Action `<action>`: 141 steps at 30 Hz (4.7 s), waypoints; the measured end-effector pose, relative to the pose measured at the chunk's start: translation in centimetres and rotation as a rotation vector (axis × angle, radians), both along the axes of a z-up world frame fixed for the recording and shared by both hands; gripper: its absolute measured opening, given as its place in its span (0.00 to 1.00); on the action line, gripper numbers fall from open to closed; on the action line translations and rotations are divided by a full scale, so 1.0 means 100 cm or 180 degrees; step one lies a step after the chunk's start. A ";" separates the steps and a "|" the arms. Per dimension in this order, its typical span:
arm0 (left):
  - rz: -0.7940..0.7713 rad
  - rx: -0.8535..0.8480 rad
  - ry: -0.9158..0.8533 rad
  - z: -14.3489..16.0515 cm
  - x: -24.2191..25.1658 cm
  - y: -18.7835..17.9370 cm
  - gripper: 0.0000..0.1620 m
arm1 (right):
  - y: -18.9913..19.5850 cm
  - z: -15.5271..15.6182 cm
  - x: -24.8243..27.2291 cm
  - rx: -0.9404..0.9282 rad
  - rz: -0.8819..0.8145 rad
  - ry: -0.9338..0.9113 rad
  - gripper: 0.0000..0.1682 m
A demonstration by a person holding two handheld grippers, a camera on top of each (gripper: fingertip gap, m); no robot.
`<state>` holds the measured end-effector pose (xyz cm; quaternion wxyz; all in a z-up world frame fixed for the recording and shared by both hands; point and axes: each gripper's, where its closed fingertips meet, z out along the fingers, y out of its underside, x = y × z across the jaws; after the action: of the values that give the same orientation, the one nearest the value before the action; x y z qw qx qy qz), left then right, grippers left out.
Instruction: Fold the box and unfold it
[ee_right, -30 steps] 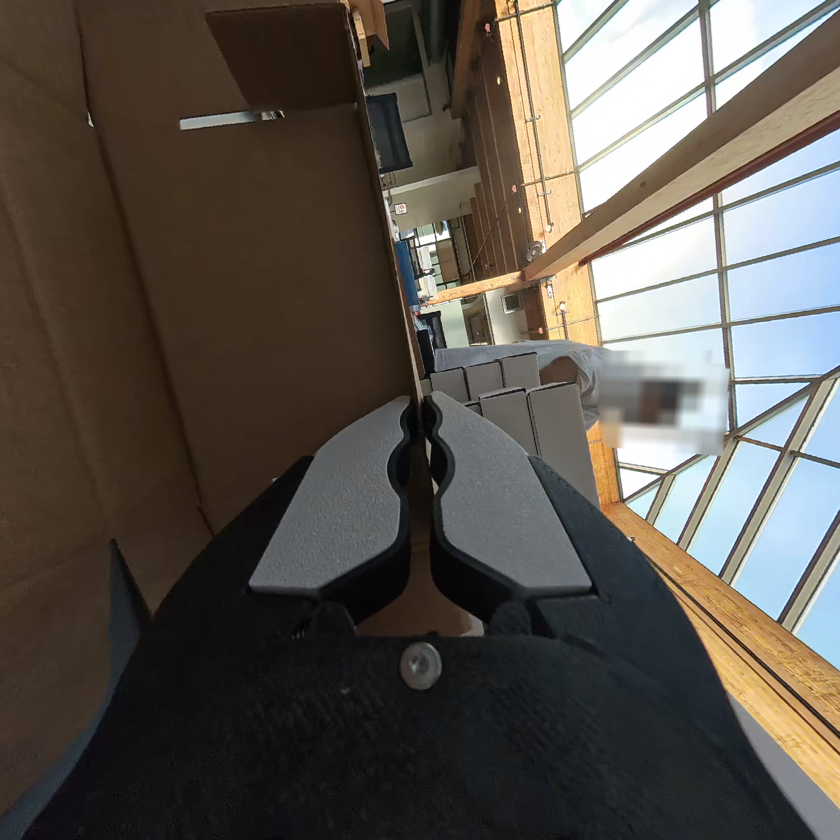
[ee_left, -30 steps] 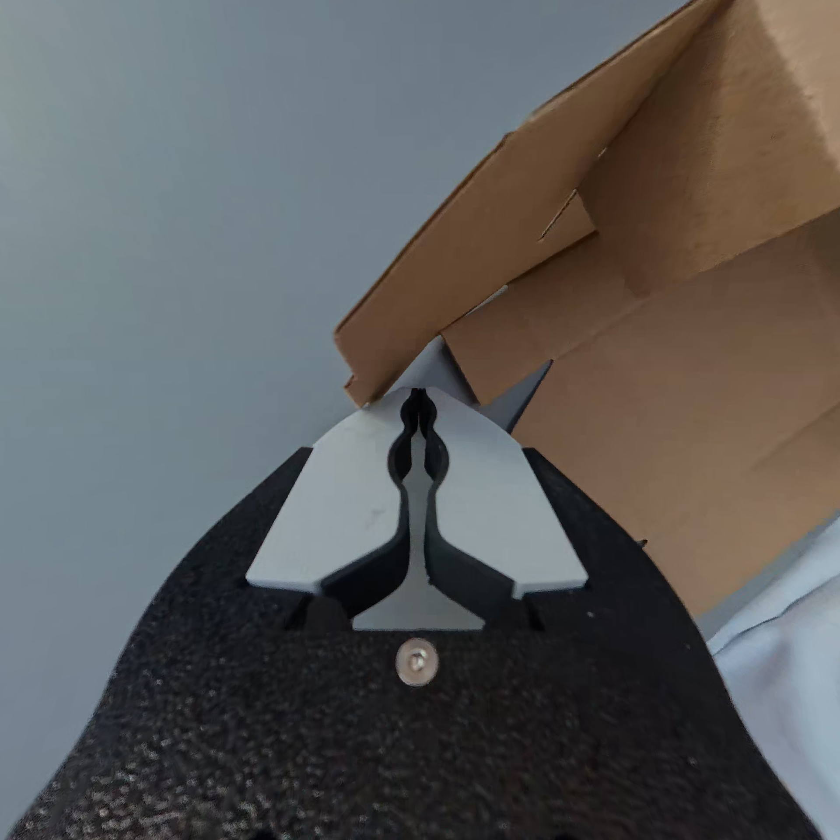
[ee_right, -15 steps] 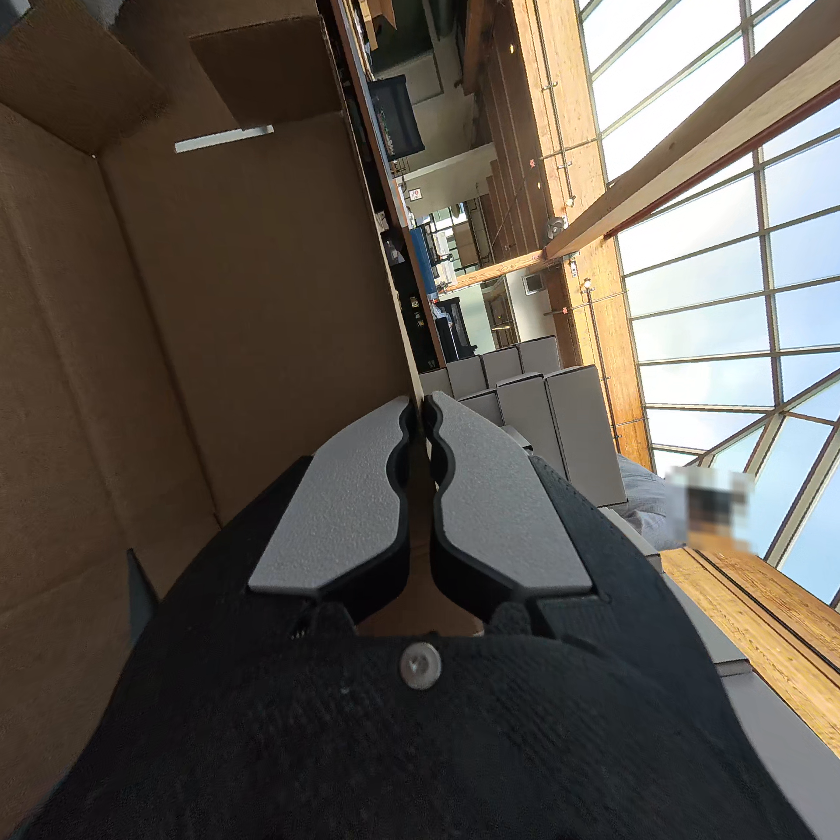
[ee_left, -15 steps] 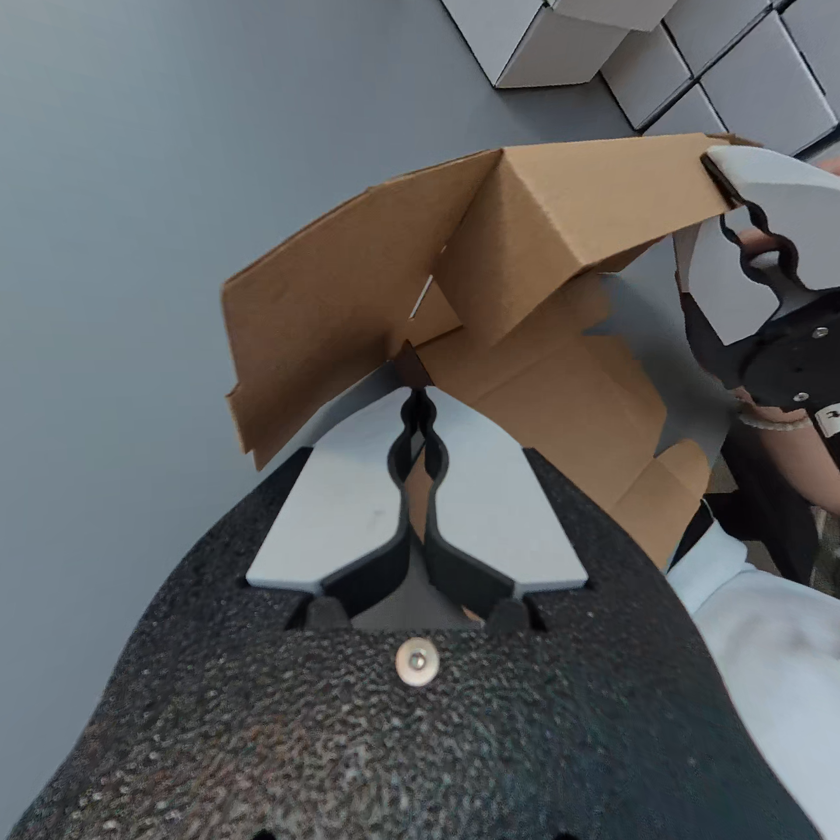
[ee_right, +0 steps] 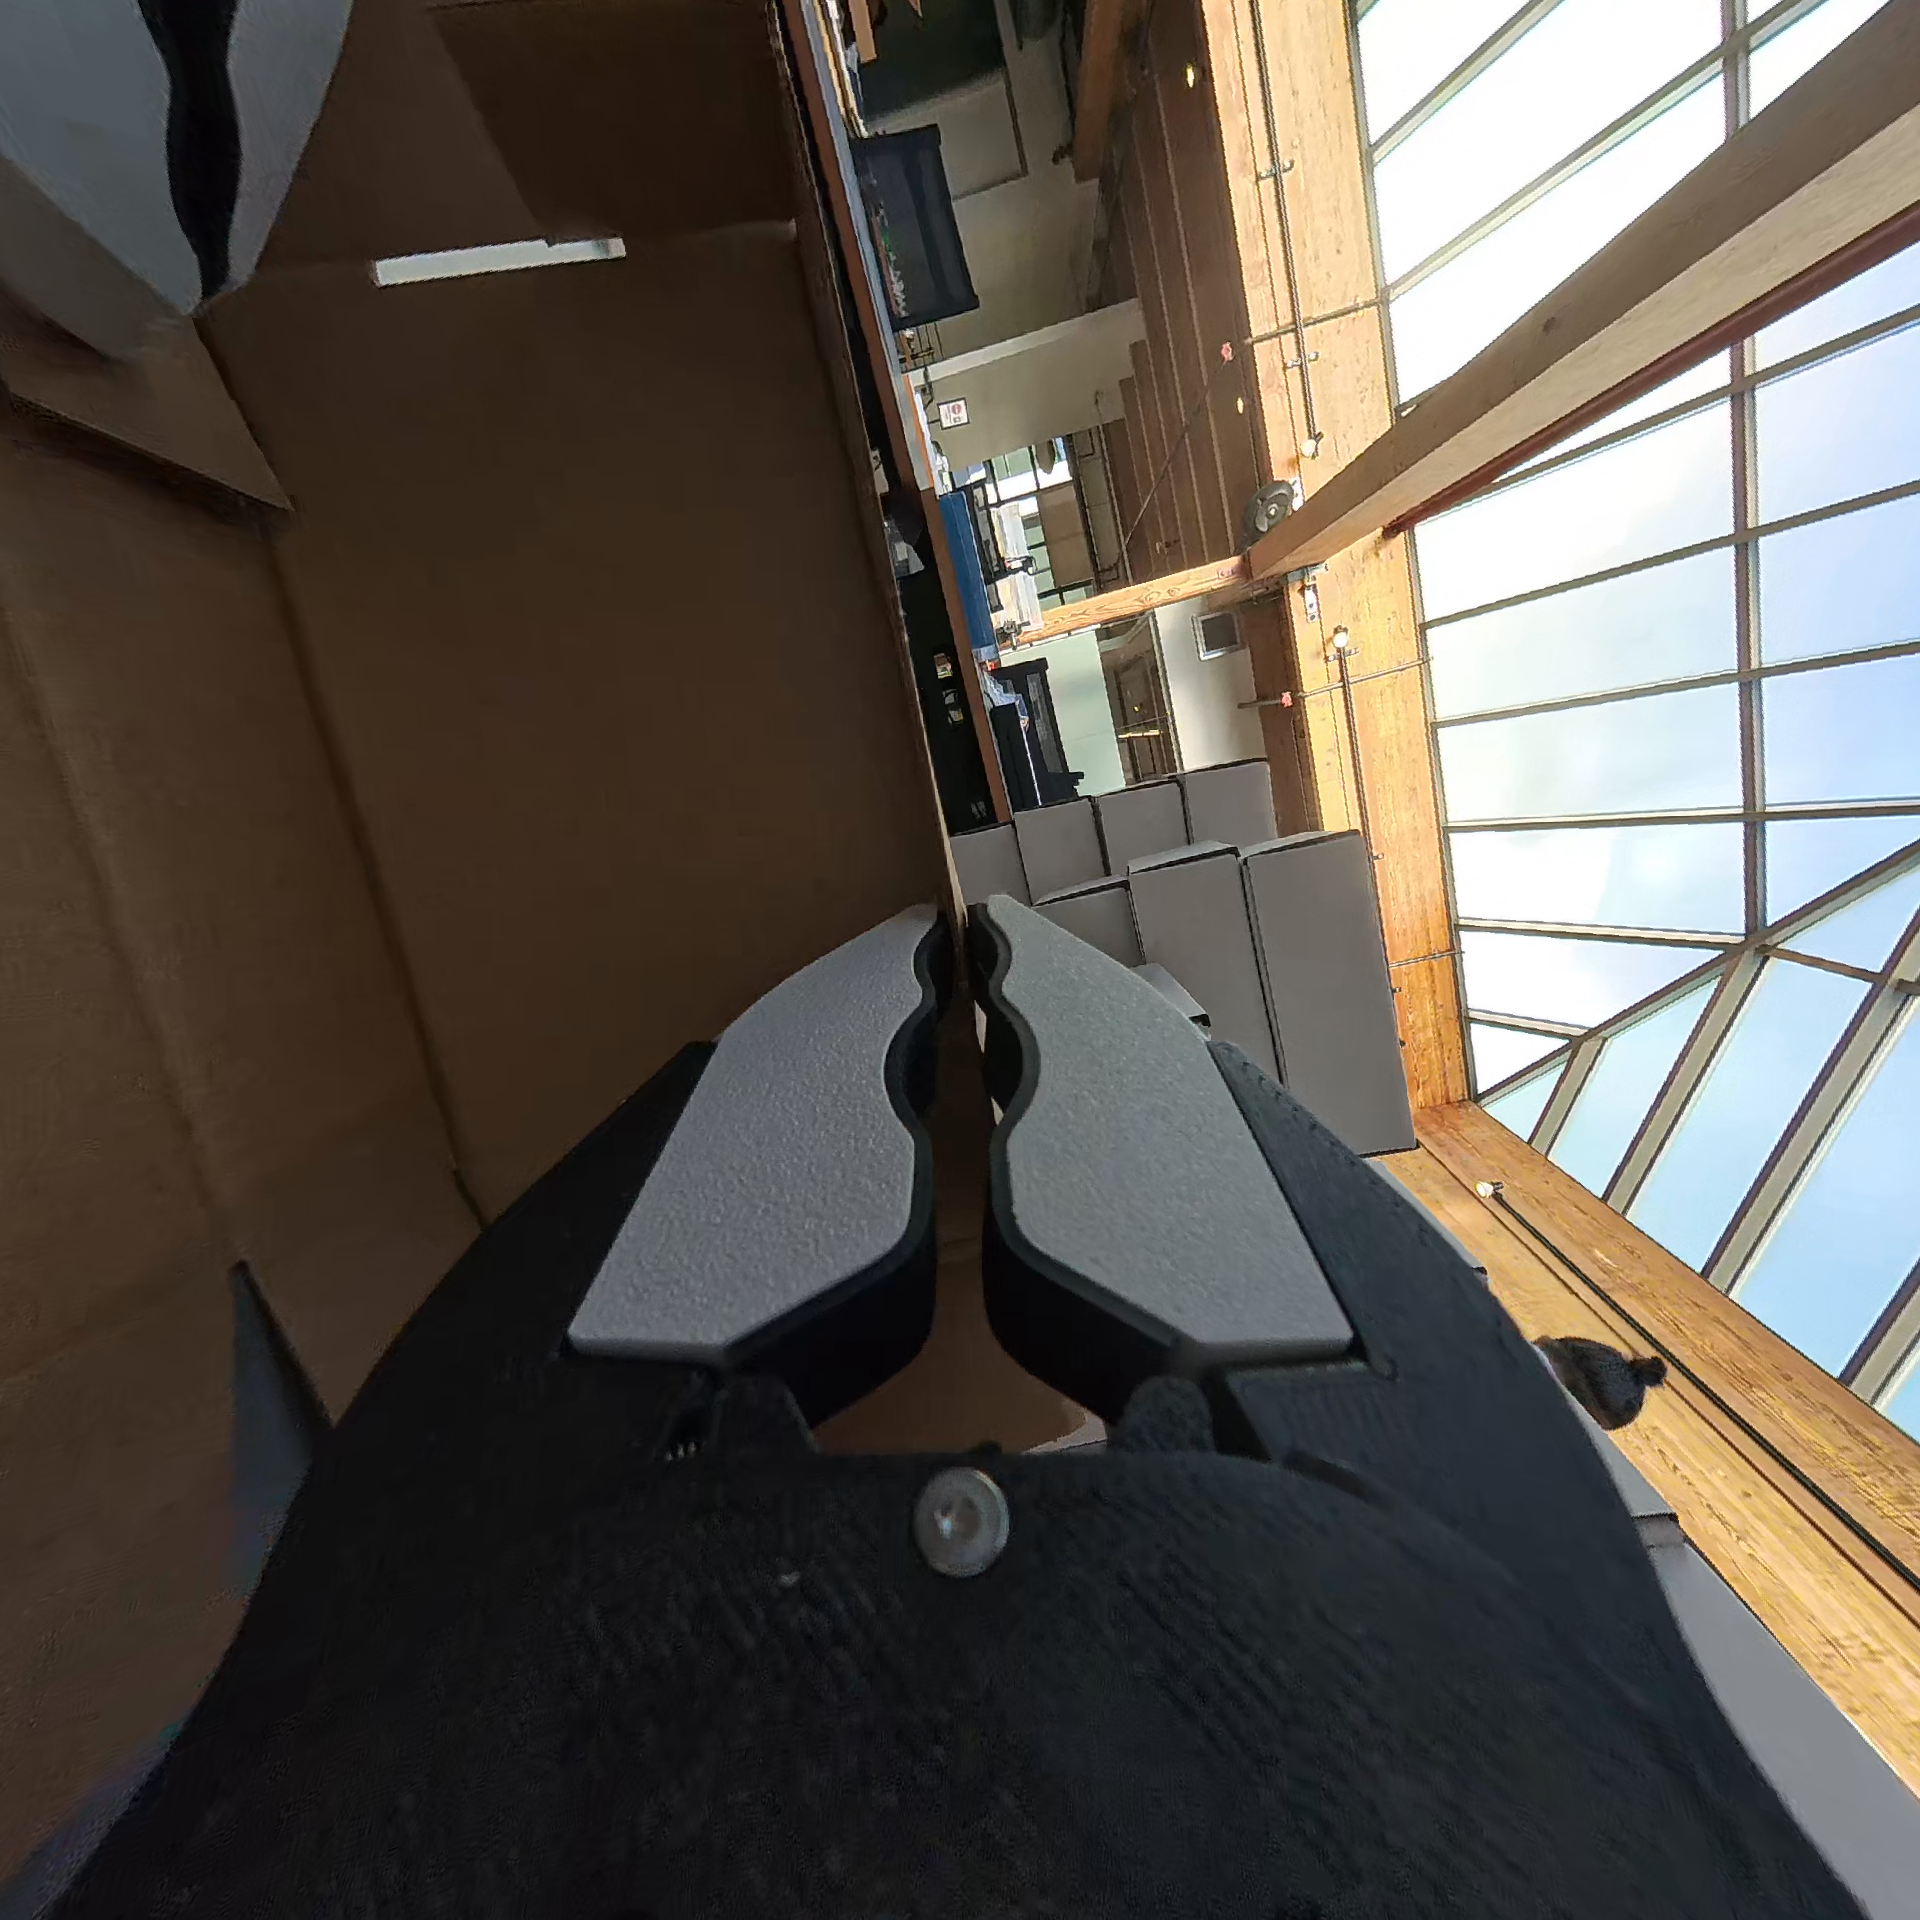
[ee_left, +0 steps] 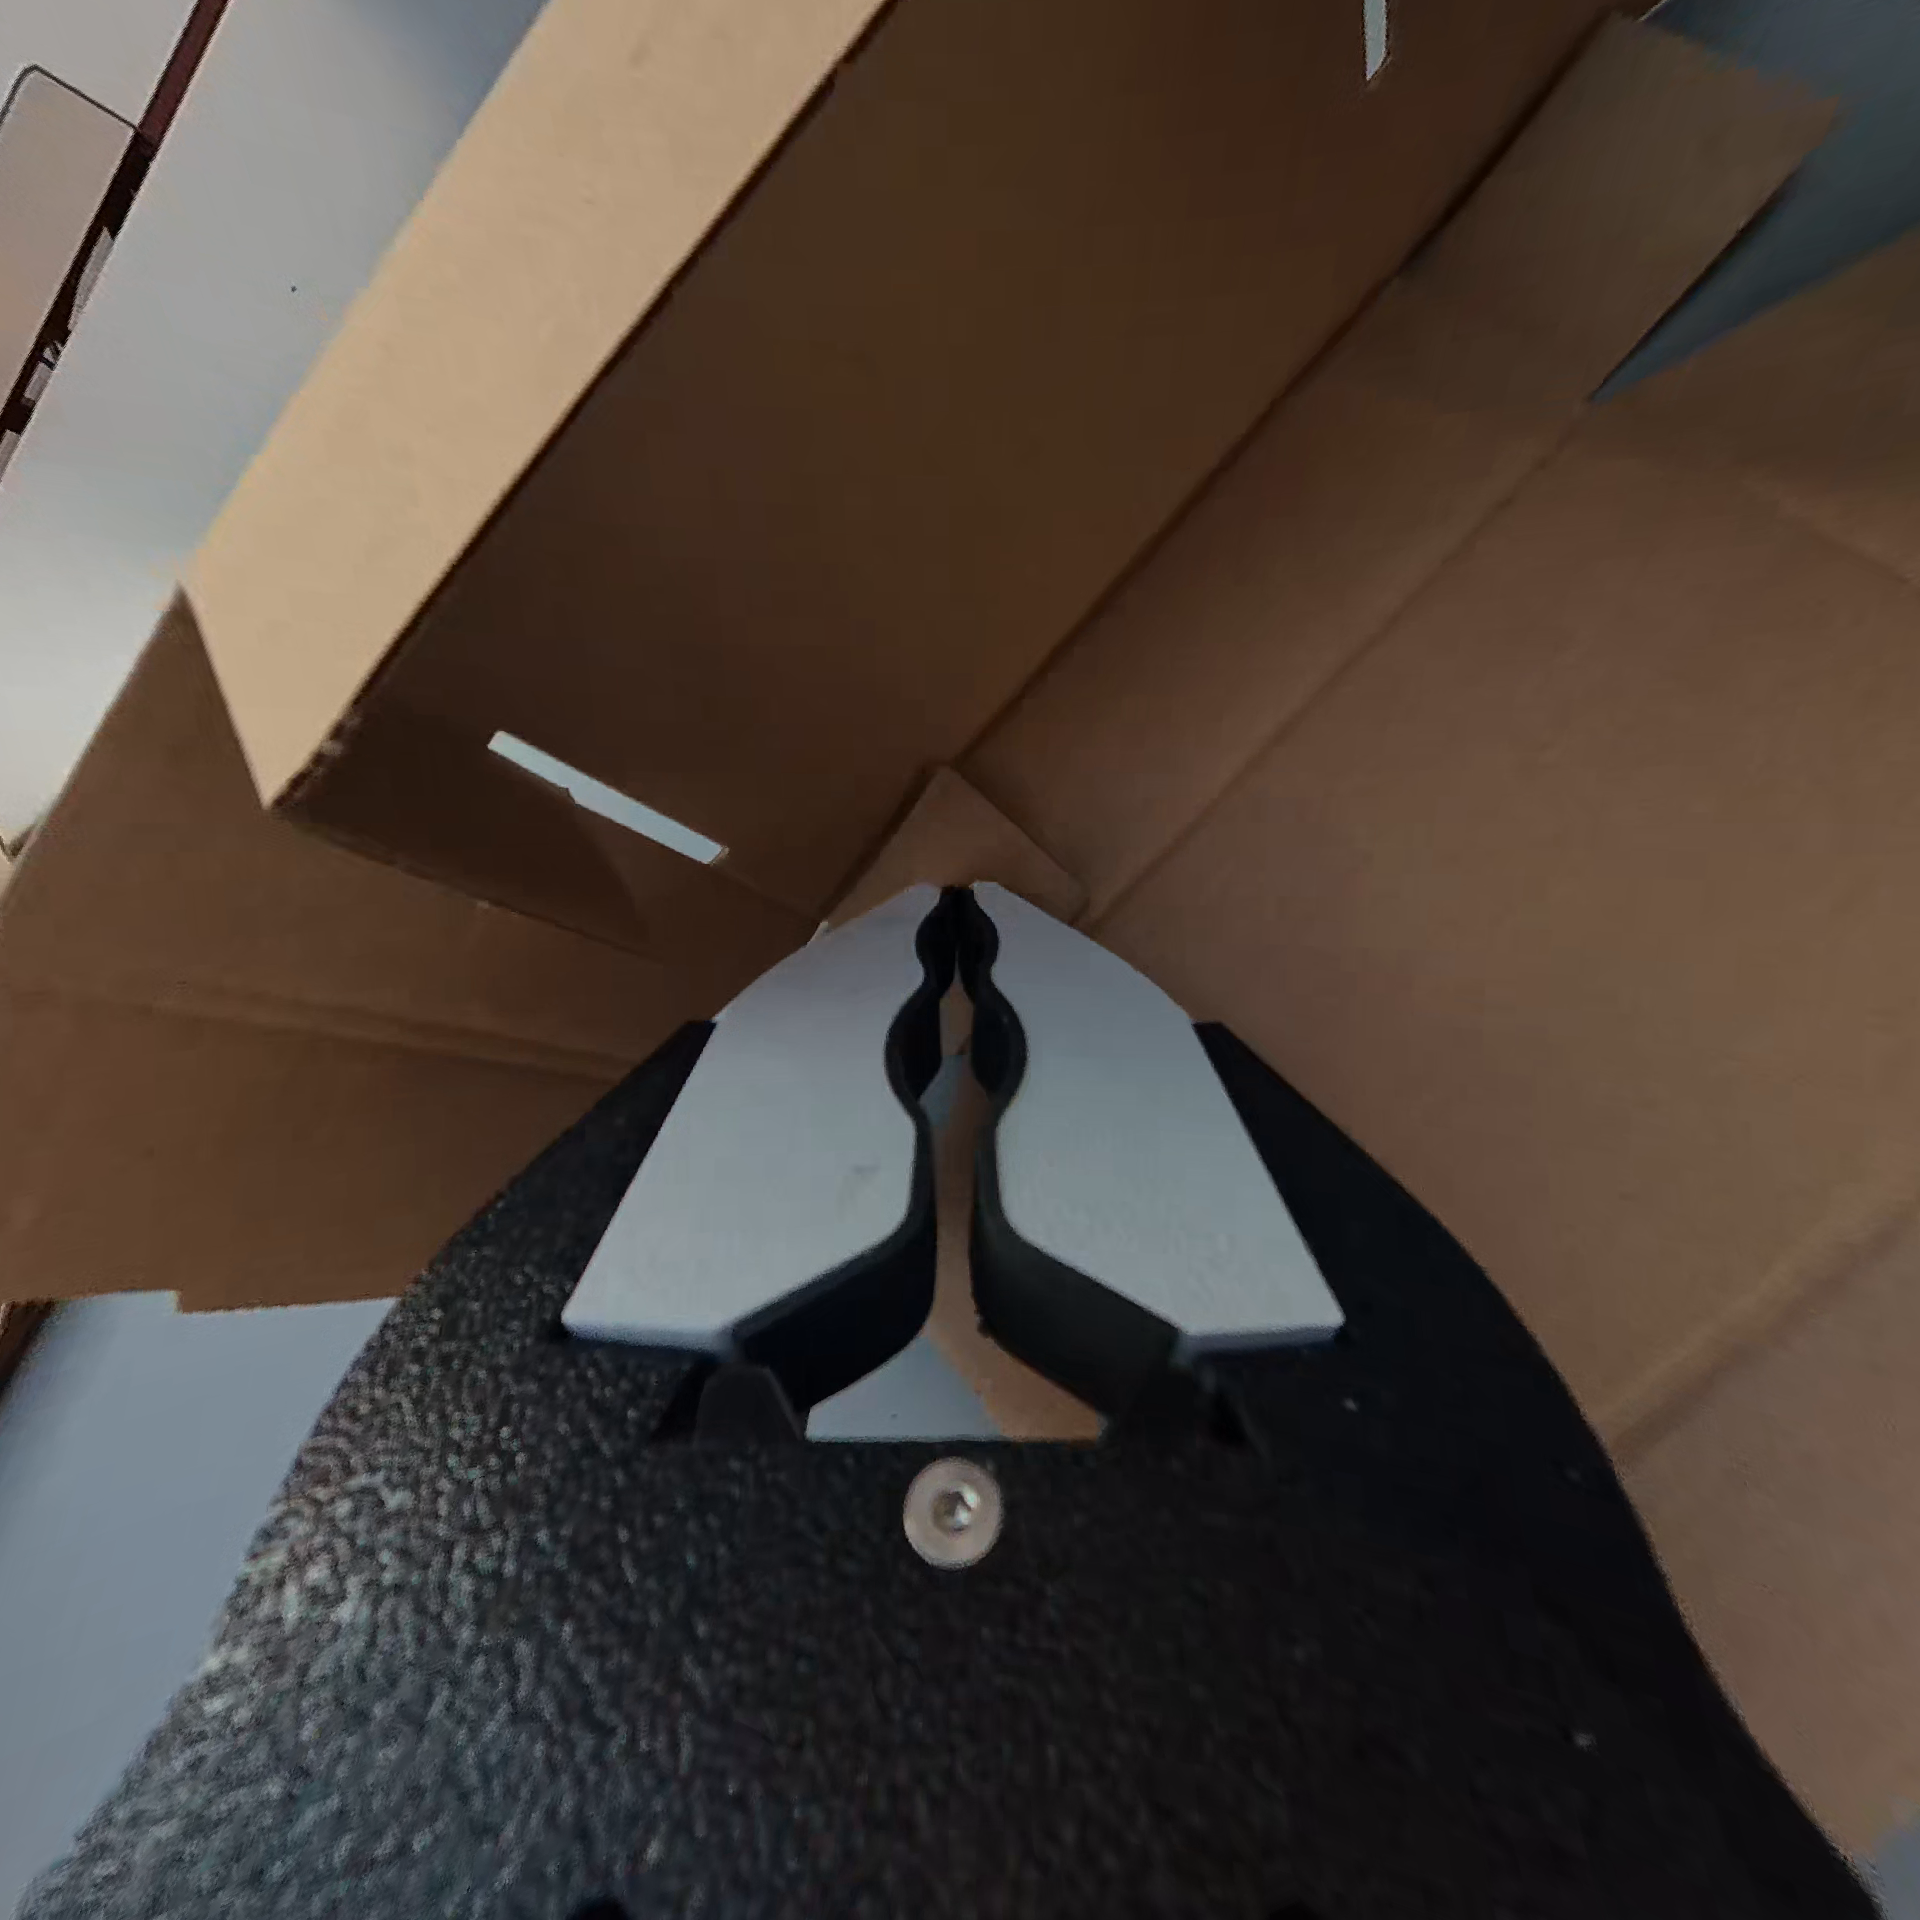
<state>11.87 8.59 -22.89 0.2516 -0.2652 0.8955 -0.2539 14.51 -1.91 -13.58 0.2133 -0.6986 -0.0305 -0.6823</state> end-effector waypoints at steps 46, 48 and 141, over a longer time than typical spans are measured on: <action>-0.0583 -0.1755 0.0072 0.048 0.030 0.051 0.06 | 0.003 0.000 0.000 -0.0673 -0.0434 -0.0220 0.01; -0.0681 -0.1752 0.0166 0.048 0.031 0.055 0.13 | 0.003 0.000 0.003 -0.0658 -0.0463 -0.0164 0.01; 0.0812 -0.1562 -0.0672 0.047 0.087 -0.003 0.05 | 0.004 0.001 -0.012 -0.0751 -0.0282 0.0503 0.02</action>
<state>20.52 8.25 -18.18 0.3015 -0.4007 0.7356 -0.4553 13.30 -1.54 -13.51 0.1011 -0.7710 -0.0628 -0.6256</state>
